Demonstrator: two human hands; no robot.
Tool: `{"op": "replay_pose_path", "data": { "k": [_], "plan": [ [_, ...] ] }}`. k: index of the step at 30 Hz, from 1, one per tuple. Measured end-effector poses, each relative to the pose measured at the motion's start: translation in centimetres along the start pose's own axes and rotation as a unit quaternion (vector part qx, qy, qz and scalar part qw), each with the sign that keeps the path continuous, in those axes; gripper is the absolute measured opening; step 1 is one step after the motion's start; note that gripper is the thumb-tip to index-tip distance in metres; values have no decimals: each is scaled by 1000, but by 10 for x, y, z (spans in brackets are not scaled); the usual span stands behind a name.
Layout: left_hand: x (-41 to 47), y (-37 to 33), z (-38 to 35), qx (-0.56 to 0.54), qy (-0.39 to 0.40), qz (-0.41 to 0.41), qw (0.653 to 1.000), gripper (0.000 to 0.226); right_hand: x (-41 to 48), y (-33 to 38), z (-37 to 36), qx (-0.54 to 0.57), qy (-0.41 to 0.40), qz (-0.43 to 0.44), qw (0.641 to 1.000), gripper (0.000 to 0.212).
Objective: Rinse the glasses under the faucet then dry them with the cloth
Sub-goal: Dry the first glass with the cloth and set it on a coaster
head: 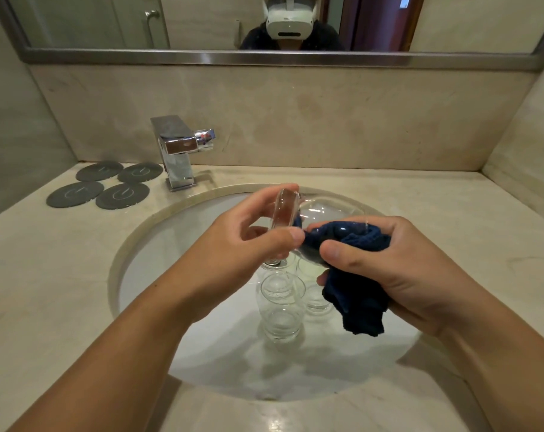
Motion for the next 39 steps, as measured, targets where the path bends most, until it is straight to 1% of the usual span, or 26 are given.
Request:
{"op": "replay_pose_path", "data": {
  "k": [2,3,5,7,9,10,12,14,17,19,21,22,24,27,31,33,35,39],
  "plan": [
    [1,6,-5,-40,1,33,999,54,1,0,3,-37,-17,6,999,29],
    [1,8,-5,-52,-7,49,997,57,2,1,5,-53,-29,12,998,28],
    [2,11,-2,-39,-32,64,997,60,3,1,7,-77,-44,21,996,29],
    [2,11,1,-21,-42,51,998,53,3,1,7,-89,-43,27,995,28],
    [2,7,1,-13,-30,31,999,45,3,1,7,-86,-38,26,995,27],
    [3,6,0,-14,-20,19,1000,43,4,-1,8,-74,-35,25,996,31],
    [3,3,0,-12,-18,-3,1000,48,4,-2,8,-41,-29,19,999,33],
    [2,2,2,-4,-28,-9,1000,56,3,-1,8,-30,-28,22,999,26],
    [2,2,2,1,-39,-7,999,56,1,4,7,-50,-32,33,998,22],
    [2,5,0,-19,-40,16,999,51,-1,7,7,-80,-38,37,995,27],
    [2,10,1,-36,-52,50,997,61,-1,9,8,-104,-48,43,993,35],
    [1,12,2,-30,-59,60,996,63,-1,11,8,-106,-53,48,992,34],
    [2,12,5,-13,-64,49,997,56,-1,11,8,-106,-59,53,991,33],
    [2,3,4,-5,-51,5,999,42,-1,10,9,-101,-60,49,992,32],
    [1,-4,3,15,-36,-28,999,36,0,9,12,-76,-62,56,994,33],
    [0,-4,4,18,-43,-28,999,41,0,9,13,-69,-65,58,994,29],
    [1,-2,5,13,-48,-20,999,49,0,10,12,-71,-67,56,994,31],
    [3,3,1,-5,-50,12,999,47,-1,10,14,-91,-83,57,991,31]
  ]
}}
Point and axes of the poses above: each hand's wrist, its own x-axis towards the middle knuckle, its own z-axis out of the back of the hand, y = z × x, the point moved 9 cm from there along x, towards the middle knuckle, and after that the axes turned 6 degrees about y, right-handed, at the moved point
